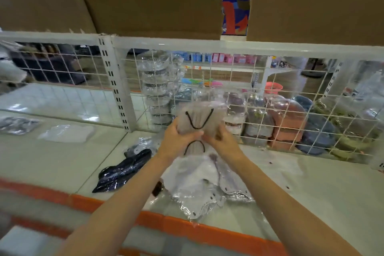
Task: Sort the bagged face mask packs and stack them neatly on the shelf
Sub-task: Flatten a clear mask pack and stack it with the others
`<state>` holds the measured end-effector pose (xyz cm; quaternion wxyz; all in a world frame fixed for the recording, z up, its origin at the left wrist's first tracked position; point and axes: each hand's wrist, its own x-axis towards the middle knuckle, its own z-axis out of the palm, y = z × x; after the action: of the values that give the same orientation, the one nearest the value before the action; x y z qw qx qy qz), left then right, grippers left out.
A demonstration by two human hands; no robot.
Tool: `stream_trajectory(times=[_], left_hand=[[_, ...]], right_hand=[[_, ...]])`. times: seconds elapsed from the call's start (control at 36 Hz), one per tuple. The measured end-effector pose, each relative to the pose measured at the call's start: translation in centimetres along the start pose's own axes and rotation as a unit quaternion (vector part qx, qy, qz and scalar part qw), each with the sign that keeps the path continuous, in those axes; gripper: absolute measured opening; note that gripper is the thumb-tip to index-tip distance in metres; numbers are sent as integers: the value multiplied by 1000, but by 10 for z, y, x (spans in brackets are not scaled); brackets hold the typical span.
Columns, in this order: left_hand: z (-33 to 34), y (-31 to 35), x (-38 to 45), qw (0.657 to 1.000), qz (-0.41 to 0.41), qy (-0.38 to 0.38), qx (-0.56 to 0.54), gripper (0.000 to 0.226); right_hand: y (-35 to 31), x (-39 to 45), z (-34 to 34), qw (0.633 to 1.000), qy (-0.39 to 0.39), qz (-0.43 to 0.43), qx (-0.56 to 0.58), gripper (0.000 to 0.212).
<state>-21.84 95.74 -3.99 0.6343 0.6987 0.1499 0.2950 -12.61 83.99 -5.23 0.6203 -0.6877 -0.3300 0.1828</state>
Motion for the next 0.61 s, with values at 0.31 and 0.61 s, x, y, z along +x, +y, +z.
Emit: stream_trajectory(times=[0.31, 0.61], left_hand=[[-68, 0, -21, 913, -101, 230, -321, 24], [-210, -7, -50, 884, -56, 329, -327, 21]], right_hand=[[24, 13, 55, 983, -45, 161, 81, 55], [-13, 31, 179, 973, -95, 151, 144, 18]])
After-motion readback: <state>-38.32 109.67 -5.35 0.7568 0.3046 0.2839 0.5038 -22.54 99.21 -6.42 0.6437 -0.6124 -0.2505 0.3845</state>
